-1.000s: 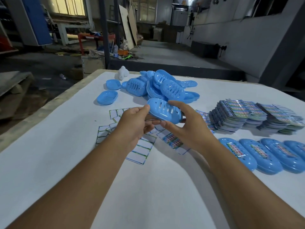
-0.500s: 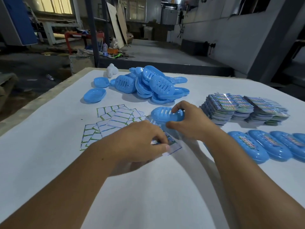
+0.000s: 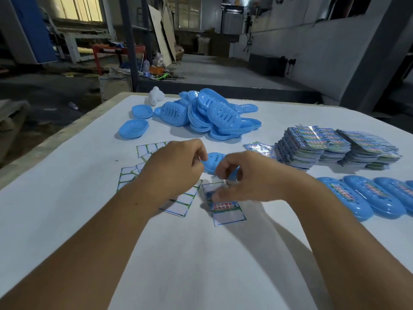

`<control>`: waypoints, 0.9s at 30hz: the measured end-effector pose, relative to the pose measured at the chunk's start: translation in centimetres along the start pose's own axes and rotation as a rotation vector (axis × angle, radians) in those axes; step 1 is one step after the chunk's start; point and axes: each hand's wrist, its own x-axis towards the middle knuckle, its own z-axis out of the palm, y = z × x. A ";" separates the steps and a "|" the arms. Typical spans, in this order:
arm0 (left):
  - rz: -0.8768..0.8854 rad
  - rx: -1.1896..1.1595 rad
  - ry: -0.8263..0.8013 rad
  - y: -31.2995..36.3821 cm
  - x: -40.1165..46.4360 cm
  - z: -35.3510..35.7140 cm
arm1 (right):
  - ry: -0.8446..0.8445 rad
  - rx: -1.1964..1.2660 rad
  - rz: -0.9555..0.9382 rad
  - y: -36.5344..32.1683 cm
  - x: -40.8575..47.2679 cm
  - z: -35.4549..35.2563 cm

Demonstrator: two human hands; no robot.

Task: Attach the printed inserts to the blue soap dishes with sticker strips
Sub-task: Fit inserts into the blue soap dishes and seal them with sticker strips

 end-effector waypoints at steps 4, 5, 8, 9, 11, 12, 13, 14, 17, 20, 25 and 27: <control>-0.049 0.030 0.010 -0.4 0.1 0.1 | -0.155 -0.101 -0.006 -0.6 -0.7 0.4; -0.054 0.032 0.005 -0.4 0.2 0.1 | -0.154 -0.095 -0.012 -0.7 -0.7 0.5; -0.068 -0.002 -0.001 -0.4 0.3 0.3 | -0.156 -0.065 -0.004 -0.9 -0.6 0.5; -0.075 -0.022 -0.004 -0.4 0.3 0.4 | -0.158 -0.058 0.000 -1.0 -0.6 0.5; -0.087 -0.054 -0.027 -0.4 0.3 0.5 | -0.159 -0.045 0.004 -1.0 -0.6 0.5; -0.090 -0.064 -0.047 -0.4 0.3 0.6 | -0.156 -0.040 0.008 -1.0 -0.7 0.5; -0.092 -0.071 -0.070 -0.4 0.2 0.6 | -0.151 -0.043 0.016 -0.9 -0.7 0.6; -0.090 -0.074 -0.093 -0.3 0.2 0.8 | -0.142 -0.052 0.023 -0.8 -0.7 0.6; -0.080 -0.064 -0.129 -0.2 0.0 1.1 | -0.128 -0.074 0.030 -0.6 -0.6 0.7; -0.082 -0.075 -0.127 -0.2 0.1 1.3 | -0.127 -0.064 0.020 -0.5 -0.5 0.7; -0.193 -0.329 -0.095 0.0 0.2 1.2 | -0.033 0.038 -0.035 -0.5 -0.3 0.9; -0.314 -0.512 -0.074 0.2 0.3 0.8 | 0.073 0.195 -0.041 -0.4 0.0 0.6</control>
